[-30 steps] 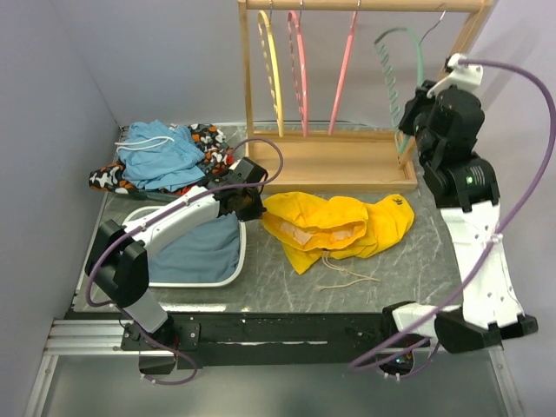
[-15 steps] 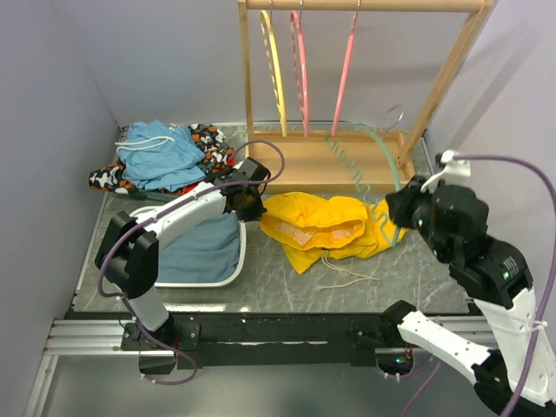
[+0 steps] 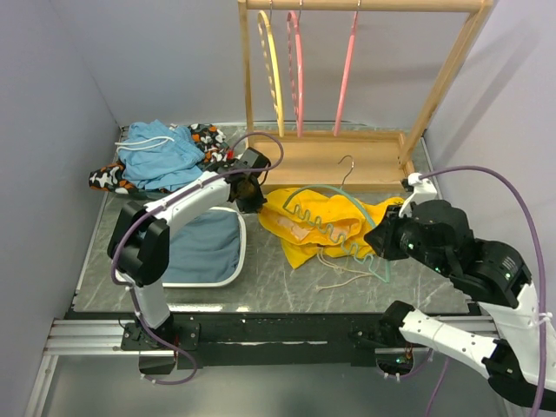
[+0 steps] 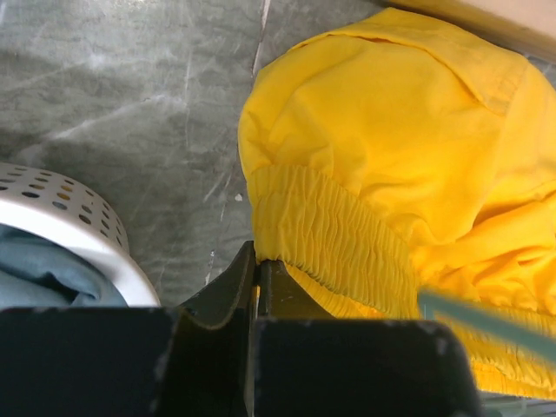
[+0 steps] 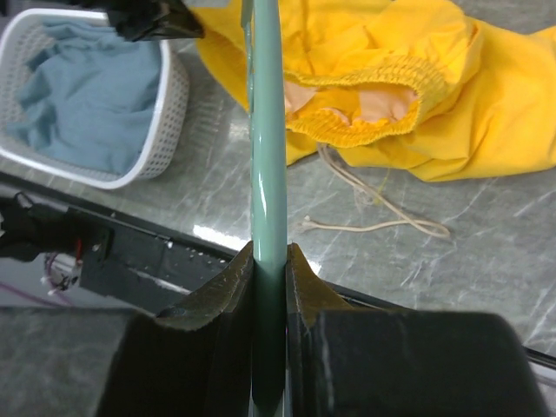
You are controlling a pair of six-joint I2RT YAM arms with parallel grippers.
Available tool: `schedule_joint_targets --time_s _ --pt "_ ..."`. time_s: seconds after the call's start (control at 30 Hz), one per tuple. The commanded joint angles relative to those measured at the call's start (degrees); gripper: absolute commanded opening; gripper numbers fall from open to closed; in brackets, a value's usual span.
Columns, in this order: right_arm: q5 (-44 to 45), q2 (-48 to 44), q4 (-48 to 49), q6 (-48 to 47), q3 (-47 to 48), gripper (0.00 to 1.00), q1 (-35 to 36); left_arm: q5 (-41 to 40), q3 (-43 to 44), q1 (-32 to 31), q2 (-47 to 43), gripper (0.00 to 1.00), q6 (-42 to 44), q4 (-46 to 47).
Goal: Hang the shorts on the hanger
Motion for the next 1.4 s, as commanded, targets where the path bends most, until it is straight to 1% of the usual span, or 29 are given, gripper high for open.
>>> schedule_joint_targets --time_s 0.0,0.1,0.13,0.23,0.33,0.37,0.47,0.5,0.63,0.67,0.77,0.9,1.07,1.17,1.3,1.37 --pt "-3.2 -1.1 1.2 -1.6 5.1 0.0 0.5 0.2 3.1 0.5 1.3 0.01 0.1 -1.3" --pt "-6.6 -1.0 2.5 -3.7 6.3 0.0 0.6 0.8 3.7 0.5 1.8 0.01 0.2 -1.3" --pt "-8.0 -0.8 3.2 -3.9 5.5 0.0 0.6 0.9 4.2 0.6 2.0 0.01 0.3 -1.4" --pt "-8.3 0.4 5.5 -4.5 1.6 0.0 2.1 1.1 4.9 0.5 1.8 0.01 0.4 -1.8" --pt "-3.8 1.1 6.5 -3.1 -0.9 0.0 6.1 1.5 4.9 0.5 1.3 0.01 0.6 -1.8" --pt "-0.5 1.6 6.3 -2.4 -0.9 0.0 7.0 1.6 5.0 0.5 1.2 0.01 0.7 -2.0" --pt "3.8 2.2 6.6 -0.6 -1.2 0.0 10.6 1.6 4.4 0.5 -0.1 0.01 1.2 -2.1" --pt "7.9 3.0 6.3 -0.2 -1.0 0.0 11.6 1.6 3.9 0.5 -0.8 0.01 1.3 -2.3" --pt "16.3 4.7 7.3 1.3 -2.3 0.0 16.6 2.2 1.5 0.4 -3.9 0.01 2.6 -1.9" --pt "17.9 4.7 8.0 2.1 -2.6 0.0 19.3 1.7 1.0 0.3 -4.7 0.01 3.1 -2.0" --pt "22.4 4.6 10.3 2.5 -2.7 0.0 23.0 -0.7 -1.0 -0.2 -7.3 0.01 4.0 -3.0" --pt "23.7 3.6 10.3 1.8 0.1 0.0 23.5 -4.2 -3.2 -0.4 -9.0 0.01 4.8 -4.1" --pt "22.6 3.6 9.0 0.7 1.3 0.0 23.6 -6.7 -3.1 -0.9 -9.5 0.01 5.3 -4.8" --pt "20.7 2.4 10.4 0.4 0.5 0.0 23.6 -7.1 -2.2 -1.0 -9.3 0.01 5.5 -5.5" --pt "22.3 2.2 9.7 0.1 -0.1 0.0 23.7 -6.9 -1.6 -1.3 -9.1 0.01 6.0 -6.0" --pt "22.0 2.2 10.8 -0.6 -1.3 0.0 23.6 -6.0 -0.9 -1.3 -9.2 0.01 6.3 -6.1"
